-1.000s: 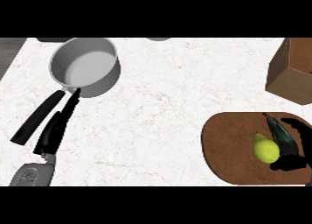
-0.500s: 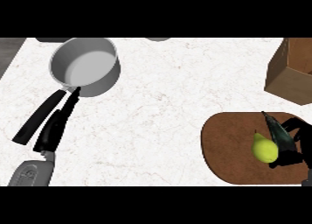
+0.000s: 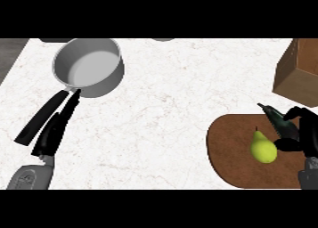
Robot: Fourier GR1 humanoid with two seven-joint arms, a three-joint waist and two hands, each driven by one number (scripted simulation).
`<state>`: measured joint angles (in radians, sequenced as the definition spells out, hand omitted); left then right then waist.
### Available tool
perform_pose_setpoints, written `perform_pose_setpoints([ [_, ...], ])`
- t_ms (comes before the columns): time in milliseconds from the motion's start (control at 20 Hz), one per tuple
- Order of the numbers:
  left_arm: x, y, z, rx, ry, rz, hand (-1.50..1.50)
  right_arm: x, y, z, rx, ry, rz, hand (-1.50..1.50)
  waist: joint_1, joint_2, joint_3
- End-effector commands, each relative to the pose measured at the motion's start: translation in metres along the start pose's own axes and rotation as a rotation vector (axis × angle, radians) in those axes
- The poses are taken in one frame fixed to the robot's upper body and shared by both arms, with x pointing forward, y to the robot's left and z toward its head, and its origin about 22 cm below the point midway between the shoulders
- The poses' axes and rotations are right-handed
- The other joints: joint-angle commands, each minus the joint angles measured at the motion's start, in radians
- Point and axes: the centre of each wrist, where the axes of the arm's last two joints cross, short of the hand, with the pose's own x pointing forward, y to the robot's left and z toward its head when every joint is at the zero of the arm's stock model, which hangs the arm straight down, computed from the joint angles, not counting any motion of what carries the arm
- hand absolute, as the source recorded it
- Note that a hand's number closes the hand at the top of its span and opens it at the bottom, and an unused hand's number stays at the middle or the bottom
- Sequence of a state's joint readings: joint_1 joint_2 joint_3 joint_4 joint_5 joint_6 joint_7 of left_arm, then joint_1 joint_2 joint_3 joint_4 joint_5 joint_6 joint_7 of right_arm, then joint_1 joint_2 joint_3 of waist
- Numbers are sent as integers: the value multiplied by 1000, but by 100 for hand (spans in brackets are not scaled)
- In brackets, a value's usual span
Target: Pick the eggplant from the cutting board and place it in the cardboard box
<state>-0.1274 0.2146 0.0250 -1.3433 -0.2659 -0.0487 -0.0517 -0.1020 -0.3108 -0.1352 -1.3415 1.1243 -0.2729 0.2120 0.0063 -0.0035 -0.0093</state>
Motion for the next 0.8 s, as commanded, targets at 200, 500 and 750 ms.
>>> perform_pose_setpoints([
  [200,17,6,-18,-53,-32,3,0,167,-33,-67,131,-140,131,150,59,15,8],
  [500,8,-4,-17,-10,-7,-14,0,223,-79,-94,-17,-108,135,150,10,7,9],
  [750,3,-6,-7,-2,-5,-7,0,230,-142,-104,-107,17,146,150,-4,0,9],
])
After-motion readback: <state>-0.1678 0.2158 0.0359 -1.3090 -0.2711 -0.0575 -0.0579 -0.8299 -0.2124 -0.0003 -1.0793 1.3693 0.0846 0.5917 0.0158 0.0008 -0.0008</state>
